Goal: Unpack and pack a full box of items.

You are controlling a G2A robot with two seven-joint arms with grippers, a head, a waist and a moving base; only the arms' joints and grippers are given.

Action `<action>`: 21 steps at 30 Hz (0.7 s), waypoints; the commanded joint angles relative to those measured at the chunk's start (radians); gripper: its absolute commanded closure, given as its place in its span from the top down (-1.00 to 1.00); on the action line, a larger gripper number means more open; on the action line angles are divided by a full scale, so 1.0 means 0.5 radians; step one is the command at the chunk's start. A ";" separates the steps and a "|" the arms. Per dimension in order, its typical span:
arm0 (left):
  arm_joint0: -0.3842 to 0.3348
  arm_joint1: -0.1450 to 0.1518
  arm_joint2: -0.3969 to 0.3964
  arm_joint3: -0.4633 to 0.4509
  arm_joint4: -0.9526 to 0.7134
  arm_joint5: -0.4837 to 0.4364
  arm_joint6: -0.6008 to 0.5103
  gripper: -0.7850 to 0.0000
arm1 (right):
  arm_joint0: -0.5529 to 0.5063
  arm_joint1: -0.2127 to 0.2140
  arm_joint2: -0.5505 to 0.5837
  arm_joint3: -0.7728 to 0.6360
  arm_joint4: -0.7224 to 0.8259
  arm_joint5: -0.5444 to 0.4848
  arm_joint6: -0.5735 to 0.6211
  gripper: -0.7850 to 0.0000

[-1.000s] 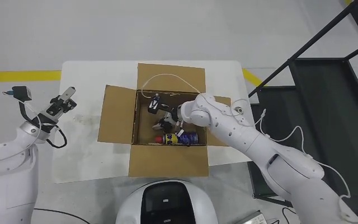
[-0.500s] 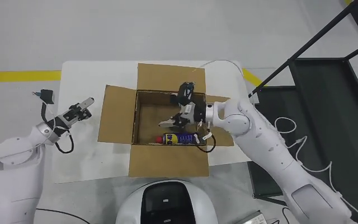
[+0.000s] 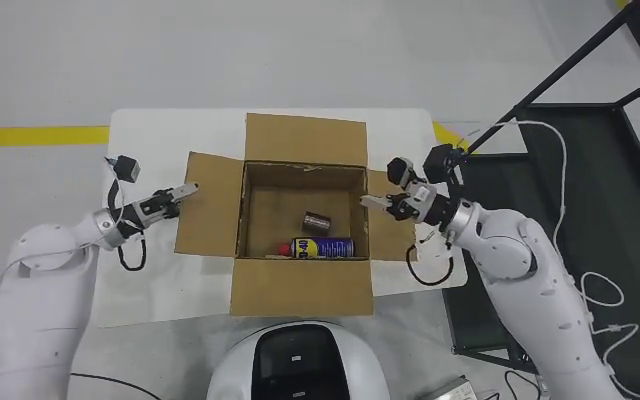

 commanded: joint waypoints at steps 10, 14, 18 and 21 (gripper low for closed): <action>-0.022 0.008 0.039 0.036 0.030 -0.070 0.143 -1.00 | -0.151 0.003 0.168 -0.030 -0.094 0.141 -0.148 1.00; 0.036 0.028 -0.024 0.039 0.026 -0.062 0.146 -1.00 | -0.105 0.008 0.152 0.010 -0.215 0.128 -0.064 1.00; 0.120 0.050 -0.107 0.009 0.021 -0.031 0.177 -1.00 | -0.049 0.010 0.163 0.097 -0.259 0.174 -0.048 1.00; 0.166 0.060 -0.162 -0.023 -0.017 0.010 0.226 -1.00 | -0.027 0.011 0.157 0.135 -0.307 0.185 -0.030 1.00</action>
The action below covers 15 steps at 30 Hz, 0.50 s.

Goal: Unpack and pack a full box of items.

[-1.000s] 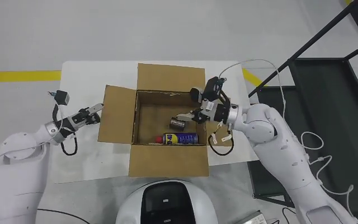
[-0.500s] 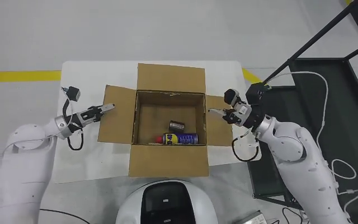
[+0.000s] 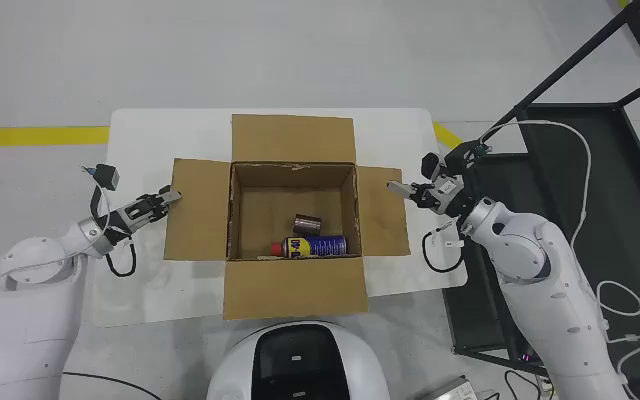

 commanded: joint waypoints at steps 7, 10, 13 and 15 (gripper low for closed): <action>0.053 0.024 -0.082 -0.085 -0.032 0.082 0.041 1.00 | 0.028 0.003 -0.036 -0.002 -0.078 -0.019 0.068 1.00; 0.050 0.029 -0.084 -0.095 -0.022 0.088 0.058 1.00 | 0.028 0.003 -0.036 -0.002 -0.078 -0.019 0.068 1.00; 0.045 0.033 -0.094 -0.096 -0.010 0.100 0.118 1.00 | 0.028 0.003 -0.036 -0.002 -0.078 -0.019 0.068 1.00; 0.045 0.036 -0.111 -0.097 -0.010 0.106 0.174 1.00 | 0.028 0.003 -0.036 -0.002 -0.078 -0.019 0.068 1.00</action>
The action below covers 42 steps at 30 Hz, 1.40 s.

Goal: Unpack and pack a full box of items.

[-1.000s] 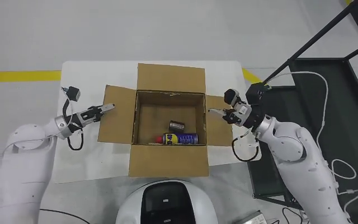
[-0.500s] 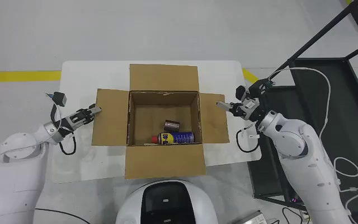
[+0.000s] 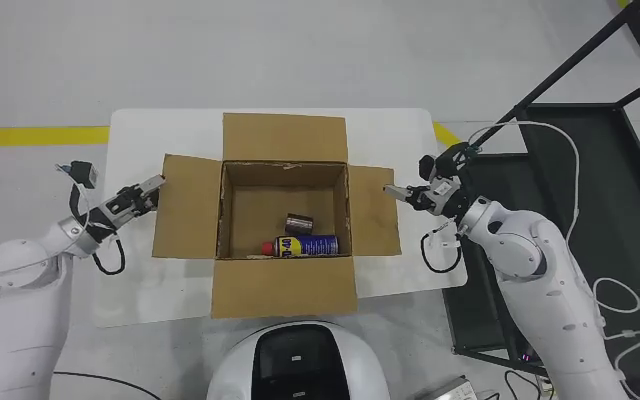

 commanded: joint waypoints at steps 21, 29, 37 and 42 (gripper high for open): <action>0.033 0.030 -0.236 -0.156 -0.234 -0.020 0.222 1.00 | 0.105 -0.003 0.070 0.776 -0.383 0.251 -0.295 1.00; 0.033 0.030 -0.236 -0.156 -0.234 -0.020 0.222 1.00 | 0.105 -0.003 0.070 0.776 -0.383 0.251 -0.295 1.00; 0.033 0.030 -0.236 -0.156 -0.234 -0.020 0.222 1.00 | 0.266 -0.036 -0.137 0.880 -0.462 0.306 -0.322 1.00; 0.033 0.030 -0.236 -0.156 -0.234 -0.020 0.222 1.00 | 0.390 -0.061 -0.299 1.114 -0.607 0.309 -0.357 1.00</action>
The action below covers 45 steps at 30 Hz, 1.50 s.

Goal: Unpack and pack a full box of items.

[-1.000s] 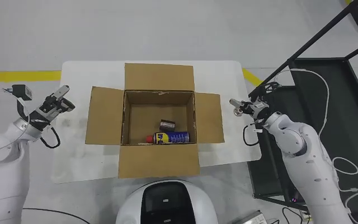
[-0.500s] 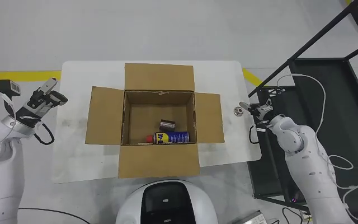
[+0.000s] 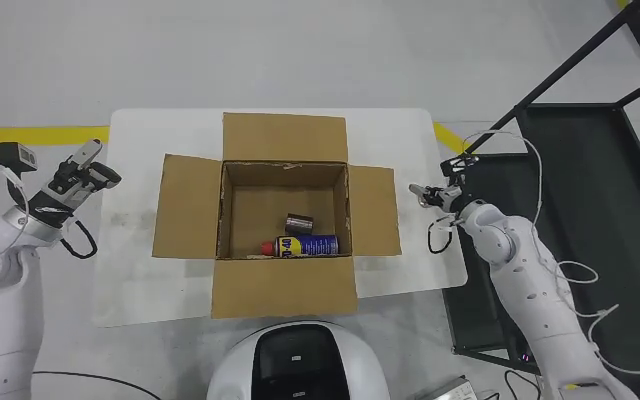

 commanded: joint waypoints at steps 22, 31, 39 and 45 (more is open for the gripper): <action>0.000 0.000 0.000 0.000 0.000 0.000 0.000 1.00 | 0.369 -0.101 -0.309 0.894 -0.179 -0.021 -0.382 -0.05; 0.000 0.000 0.000 0.000 0.000 0.000 0.000 1.00 | 0.439 -0.123 -0.360 1.008 -0.243 -0.024 -0.450 -0.11; 0.000 0.000 0.000 0.000 0.000 0.000 0.000 1.00 | 0.487 -0.141 -0.409 1.056 -0.337 0.027 -0.485 -0.24; 0.000 0.000 0.000 0.000 0.000 0.000 0.000 1.00 | 0.516 -0.156 -0.446 1.097 -0.396 0.061 -0.502 -0.32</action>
